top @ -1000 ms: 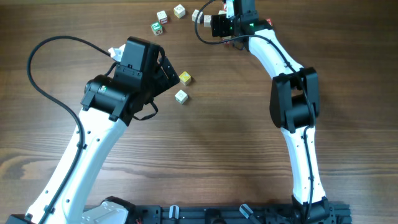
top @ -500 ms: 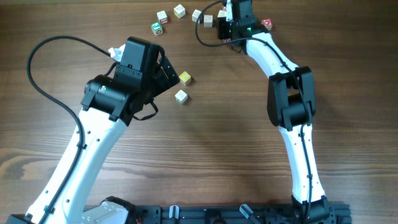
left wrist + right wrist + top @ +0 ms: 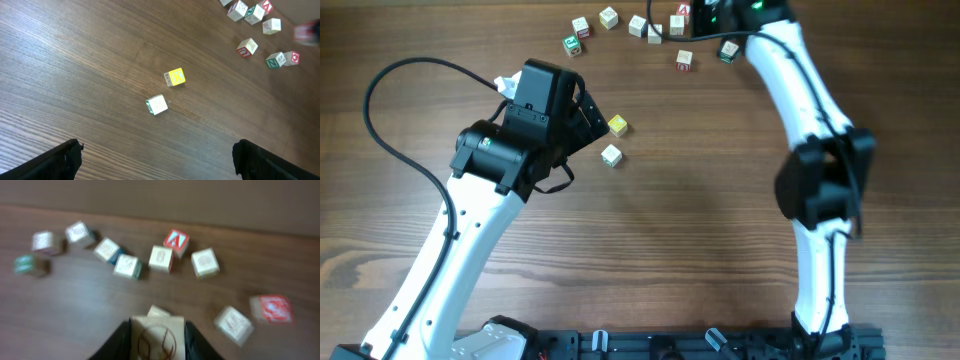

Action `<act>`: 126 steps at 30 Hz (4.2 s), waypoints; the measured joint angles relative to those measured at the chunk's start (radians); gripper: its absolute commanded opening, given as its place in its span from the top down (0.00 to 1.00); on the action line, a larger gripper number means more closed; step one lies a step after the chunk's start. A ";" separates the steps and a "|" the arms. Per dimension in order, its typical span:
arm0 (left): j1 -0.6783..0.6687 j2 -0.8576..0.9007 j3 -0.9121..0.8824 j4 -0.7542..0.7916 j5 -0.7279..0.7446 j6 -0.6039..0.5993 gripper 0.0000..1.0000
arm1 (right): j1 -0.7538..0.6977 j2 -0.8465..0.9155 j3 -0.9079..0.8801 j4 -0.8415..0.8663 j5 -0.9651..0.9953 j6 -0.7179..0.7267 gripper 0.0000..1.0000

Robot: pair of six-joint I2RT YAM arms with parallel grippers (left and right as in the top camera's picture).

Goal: Form a circle

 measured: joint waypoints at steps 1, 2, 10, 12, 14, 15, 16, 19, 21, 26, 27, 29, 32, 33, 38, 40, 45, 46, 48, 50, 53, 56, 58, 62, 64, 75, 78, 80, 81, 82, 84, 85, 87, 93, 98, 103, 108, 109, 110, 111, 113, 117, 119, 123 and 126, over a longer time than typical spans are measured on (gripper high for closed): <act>0.000 0.000 0.000 0.000 0.000 0.000 0.00 | 0.000 -0.060 0.000 -0.065 0.000 -0.003 0.89; 0.000 0.000 0.000 -0.001 0.000 0.000 0.00 | 0.000 -0.131 0.000 -0.133 0.000 -0.006 0.91; 0.000 0.000 0.000 0.001 0.000 0.000 0.00 | 0.000 -0.423 0.009 -0.465 -0.001 0.014 0.93; 0.000 0.000 0.000 0.000 0.000 0.000 0.00 | 0.000 -0.459 0.010 -0.513 -0.001 0.029 0.94; 0.000 0.000 0.000 0.000 0.000 0.000 0.00 | 0.000 -0.477 0.010 -0.559 -0.005 0.037 0.94; 0.000 0.000 0.000 0.000 0.000 0.000 0.00 | 0.000 -0.483 0.010 -0.597 -0.016 0.039 0.94; 0.000 0.000 0.000 0.000 0.000 0.000 0.00 | 0.000 -0.484 0.009 -0.609 -0.032 0.040 0.95; 0.000 0.000 0.000 0.000 0.000 0.000 0.00 | 0.000 -0.484 -0.026 -0.603 -0.072 0.043 0.95; 0.000 0.000 0.000 0.001 0.000 0.000 0.00 | 0.002 -0.484 -0.105 -0.568 -0.108 0.047 0.95; 0.000 0.000 0.000 0.000 0.000 0.000 0.00 | 0.035 -0.484 -0.340 -0.402 -0.154 0.054 0.95; 0.000 0.000 0.000 0.001 0.000 0.000 0.00 | 0.049 -0.484 -0.401 -0.340 -0.159 0.055 0.95; 0.000 0.000 0.000 -0.001 0.000 0.000 0.00 | 0.082 -0.484 -0.533 -0.201 -0.167 0.058 0.92; 0.000 0.000 0.000 0.000 0.000 0.000 0.00 | 0.121 -0.484 -0.683 -0.007 -0.173 0.057 0.88; 0.000 0.000 0.000 0.001 0.000 0.000 0.00 | 0.133 -0.484 -0.732 0.065 -0.174 0.058 0.87; 0.000 0.000 0.000 0.000 0.000 0.000 0.00 | 0.182 -0.484 -0.937 0.350 -0.178 0.057 0.82; 0.000 0.000 0.000 0.000 0.000 0.000 0.00 | 0.193 -0.484 -0.996 0.461 -0.179 0.058 0.82; 0.000 0.000 0.000 0.000 0.000 0.000 0.00 | 0.195 -0.484 -1.066 0.564 -0.180 0.058 0.82; 0.000 0.000 0.000 0.000 0.000 0.000 0.00 | 0.195 -0.484 -1.068 0.567 -0.180 0.058 0.82; 0.000 0.000 0.000 0.000 0.000 0.000 0.00 | 0.195 -0.483 -1.068 0.574 -0.180 0.058 0.82; 0.000 0.000 0.000 0.000 0.000 0.000 0.00 | 0.195 -0.475 -1.068 0.586 -0.180 0.057 0.82; 0.000 0.000 0.000 0.000 0.000 0.000 0.00 | 0.195 -0.430 -1.068 0.603 -0.179 0.053 0.82; 0.000 0.000 0.000 0.000 0.000 0.000 0.00 | 0.195 -0.380 -1.068 0.630 -0.177 0.050 0.82; 0.000 0.000 0.000 0.000 0.000 0.000 0.00 | 0.195 -0.346 -1.069 0.641 -0.177 0.049 0.82; 0.000 0.000 0.000 0.000 0.000 0.000 0.00 | 0.195 -0.340 -1.074 0.666 -0.177 0.047 0.82; 0.000 0.000 0.000 0.000 0.000 0.000 0.00 | 0.196 -0.340 -1.074 0.678 -0.177 0.046 0.82; 0.000 0.000 0.000 0.000 0.000 0.000 0.00 | 0.272 -0.324 -1.074 0.723 -0.119 0.046 0.80; 0.000 0.000 0.000 0.000 0.000 0.000 0.00 | 0.271 -0.321 -1.074 0.723 -0.104 0.046 0.80; 0.000 0.000 0.000 0.000 0.000 0.000 0.00 | 0.271 -0.320 -1.074 0.725 -0.100 0.046 0.80; 0.000 0.000 0.000 0.000 0.000 0.000 0.00 | 0.272 -0.320 -1.074 0.731 -0.092 0.046 0.81; 0.000 0.000 0.000 0.000 0.000 0.000 0.00 | 0.271 -0.320 -1.074 0.735 -0.083 0.045 0.81; 0.000 0.000 0.000 0.000 0.000 0.000 0.00 | 0.271 -0.319 -1.074 0.741 -0.064 0.045 0.81; 0.000 0.000 0.000 0.000 0.000 0.000 0.00 | 0.271 -0.318 -1.074 0.747 -0.059 0.038 0.81; 0.000 0.000 0.000 0.000 0.000 0.000 0.00 | 0.271 -0.317 -1.074 0.752 -0.052 0.028 0.81; 0.000 0.000 0.000 0.000 0.000 0.000 0.00 | 0.271 -0.286 -1.074 0.787 -0.045 0.004 0.82; 0.000 0.000 0.000 0.000 0.000 0.000 0.00 | 0.271 -0.274 -1.074 0.805 -0.045 0.001 0.82; 0.000 0.000 0.000 0.000 0.000 0.000 0.00 | 0.271 -0.266 -1.074 0.823 -0.047 0.001 0.81; 0.000 0.000 0.000 0.000 0.000 0.000 0.00 | 0.271 -0.264 -1.074 0.828 -0.058 0.001 0.76; 0.000 0.000 0.000 0.000 0.000 0.000 0.00 | 0.271 -0.264 -1.074 0.829 -0.058 0.001 0.75; 0.000 0.000 0.000 0.000 0.000 0.000 0.00 | 0.271 -0.264 -1.074 0.829 -0.059 0.001 0.72; 0.000 0.000 0.000 0.000 0.000 0.000 0.00 | 0.271 -0.263 -1.074 0.830 -0.061 0.001 0.70; 0.000 0.000 0.000 0.000 0.000 0.000 0.00 | 0.271 -0.263 -1.074 0.831 -0.061 0.000 0.64; 0.000 0.000 0.000 0.000 0.000 0.000 0.00 | 0.271 -0.260 -1.074 0.827 -0.065 -0.003 0.57; 0.000 0.000 0.000 0.000 0.000 0.000 0.00 | 0.271 -0.260 -1.074 0.827 -0.065 -0.003 0.55; 0.000 0.000 0.000 0.000 0.000 0.000 0.00 | 0.271 -0.260 -1.074 0.827 -0.066 -0.003 0.49; 0.000 0.000 0.000 0.000 0.000 0.000 0.00 | 0.271 -0.260 -1.074 0.826 -0.066 -0.004 0.44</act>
